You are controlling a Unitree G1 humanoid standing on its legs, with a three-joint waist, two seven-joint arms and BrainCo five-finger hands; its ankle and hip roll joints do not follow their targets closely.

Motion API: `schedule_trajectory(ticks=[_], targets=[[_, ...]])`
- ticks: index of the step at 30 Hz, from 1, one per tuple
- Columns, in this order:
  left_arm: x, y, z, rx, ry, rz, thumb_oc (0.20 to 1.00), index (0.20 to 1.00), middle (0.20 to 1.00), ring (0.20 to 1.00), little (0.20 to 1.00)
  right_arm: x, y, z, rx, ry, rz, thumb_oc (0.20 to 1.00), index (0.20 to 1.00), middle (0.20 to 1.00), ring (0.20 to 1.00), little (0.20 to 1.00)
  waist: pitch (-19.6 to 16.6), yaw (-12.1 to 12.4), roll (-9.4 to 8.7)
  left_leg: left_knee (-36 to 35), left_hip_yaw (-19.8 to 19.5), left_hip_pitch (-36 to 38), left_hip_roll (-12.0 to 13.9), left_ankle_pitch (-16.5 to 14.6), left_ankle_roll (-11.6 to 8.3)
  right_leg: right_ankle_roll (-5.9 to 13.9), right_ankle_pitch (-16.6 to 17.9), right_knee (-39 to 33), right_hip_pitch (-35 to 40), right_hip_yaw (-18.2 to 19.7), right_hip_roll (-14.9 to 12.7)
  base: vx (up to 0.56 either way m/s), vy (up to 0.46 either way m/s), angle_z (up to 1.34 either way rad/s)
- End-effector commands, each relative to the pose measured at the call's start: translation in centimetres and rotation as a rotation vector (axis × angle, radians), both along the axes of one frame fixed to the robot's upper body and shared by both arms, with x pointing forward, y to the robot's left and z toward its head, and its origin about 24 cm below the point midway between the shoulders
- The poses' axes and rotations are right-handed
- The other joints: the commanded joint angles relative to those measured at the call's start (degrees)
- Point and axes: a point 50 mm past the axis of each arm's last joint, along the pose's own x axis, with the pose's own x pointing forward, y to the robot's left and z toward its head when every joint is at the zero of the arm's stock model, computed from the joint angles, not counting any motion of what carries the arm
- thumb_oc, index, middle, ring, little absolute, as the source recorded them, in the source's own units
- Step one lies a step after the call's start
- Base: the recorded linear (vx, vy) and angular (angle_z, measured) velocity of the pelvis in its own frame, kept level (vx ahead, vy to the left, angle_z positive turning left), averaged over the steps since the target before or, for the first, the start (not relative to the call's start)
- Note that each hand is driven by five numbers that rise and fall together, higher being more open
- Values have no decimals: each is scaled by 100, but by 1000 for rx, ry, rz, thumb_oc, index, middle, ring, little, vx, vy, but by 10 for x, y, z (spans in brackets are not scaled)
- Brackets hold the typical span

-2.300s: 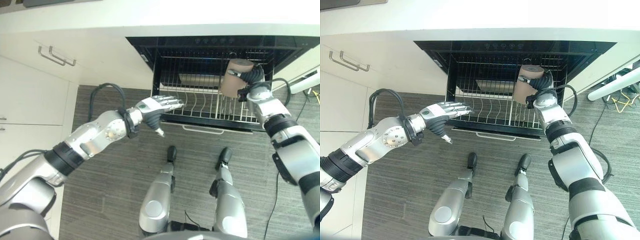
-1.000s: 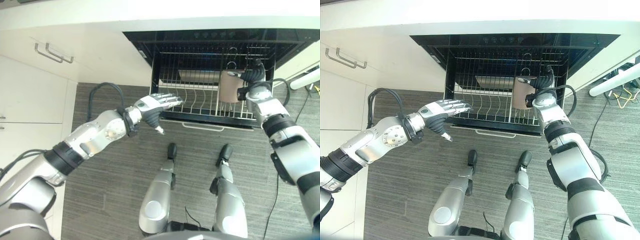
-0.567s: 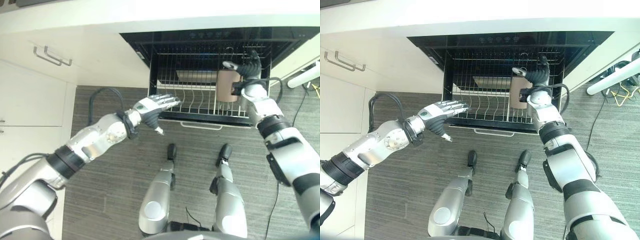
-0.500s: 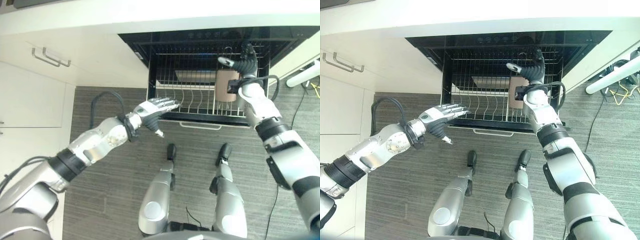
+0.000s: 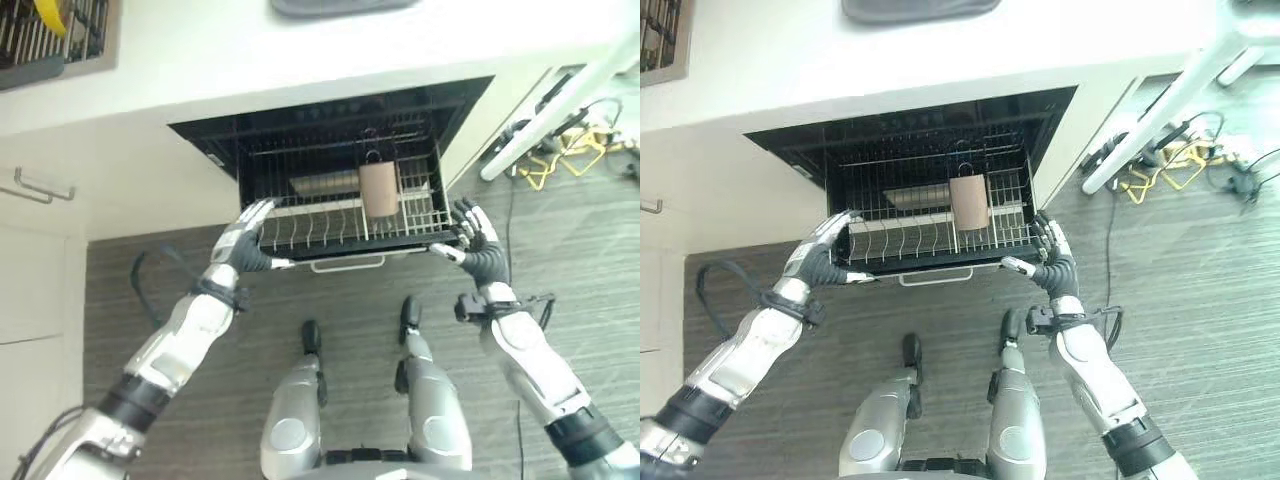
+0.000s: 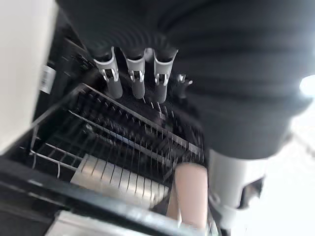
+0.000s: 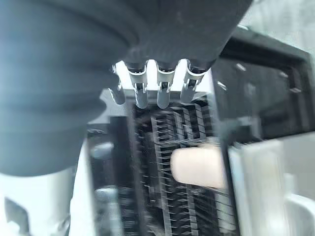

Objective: Place the dishes in the dishwasher.

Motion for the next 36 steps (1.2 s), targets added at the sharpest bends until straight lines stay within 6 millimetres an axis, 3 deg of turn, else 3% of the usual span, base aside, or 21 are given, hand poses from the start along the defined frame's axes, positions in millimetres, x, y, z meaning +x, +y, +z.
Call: schedule_trajectory(ticks=[1, 7, 12, 17, 20, 23, 27, 32, 36], targets=[[-4, -4, 32, -60, -234, -51, 1000, 1000, 1000, 1000, 1000, -1, 0, 44, -27, -281, 60, 1000, 1000, 1000, 1000, 1000, -608, 110, 232, -280, 190, 90, 230, 36, 141, 620, -717, 447, 490, -81, -605, 122, -39, -7], [-20, 1, 28, -55, -253, -44, 1000, 1000, 1000, 1000, 1000, -16, -6, 50, 30, -346, 101, 1000, 1000, 1000, 1000, 1000, -1291, 136, 150, -644, 227, 696, 356, 92, 71, 574, -813, 219, 1063, -166, -459, 136, -58, -2], [-24, 11, 22, -153, -250, 9, 1000, 1000, 1000, 1000, 1000, -17, -23, 48, 29, -356, -86, 1000, 1000, 1000, 1000, 1000, -1727, 212, 87, -703, 189, 900, 448, 38, -13, 558, -834, -67, 1465, -247, -381, 103, -75, 4], [-29, 30, 14, -229, -221, 80, 1000, 1000, 1000, 1000, 1000, -20, -63, 27, 35, -283, -388, 1000, 1000, 1000, 1000, 1000, -1888, 213, 42, -703, 209, 988, 515, 21, -42, 535, -885, -77, 1586, -305, -365, 3, -44, 1], [-33, 36, 8, -289, -193, 63, 1000, 1000, 1000, 1000, 1000, -32, -95, 4, 93, -243, -660, 1000, 1000, 1000, 1000, 1000, -1972, 191, 60, -703, 206, 1113, 539, 3, -42, 504, -914, -72, 1694, -298, -341, 27, -6, -1], [-37, 37, 6, -275, -198, 51, 1000, 1000, 1000, 1000, 1000, -47, -111, -25, 88, -155, -818, 1000, 1000, 1000, 1000, 1000, -2023, 151, 89, -703, 217, 1193, 514, -24, -21, 495, -908, -74, 1761, -290, -324, 76, 10, 0], [-41, 42, -2, -359, -174, 82, 1000, 1000, 1000, 1000, 1000, -78, -130, -85, 179, 98, -976, 1000, 1000, 1000, 1000, 1000, -2001, 150, 156, -703, 151, 1263, 484, -82, 0, 467, -930, -59, 1852, -360, -338, 43, 3, 4], [-39, 32, -9, -353, -118, 19, 1000, 1000, 1000, 1000, 1000, -92, -119, -127, 315, 271, -1059, 1000, 1000, 1000, 1000, 1000, -2030, 241, 205, -703, 64, 1263, 468, -107, -22, 512, -904, -80, 1917, -521, -381, 1, -2, 11], [-33, 18, -16, -412, -31, -74, 1000, 1000, 1000, 1000, 1000, -107, -82, -183, 601, 558, -1039, 1000, 1000, 1000, 1000, 1000, -2072, 306, 311, -703, 15, 1293, 449, -92, -18, 498, -915, -74, 1998, -617, -411, 10, 56, 13]])
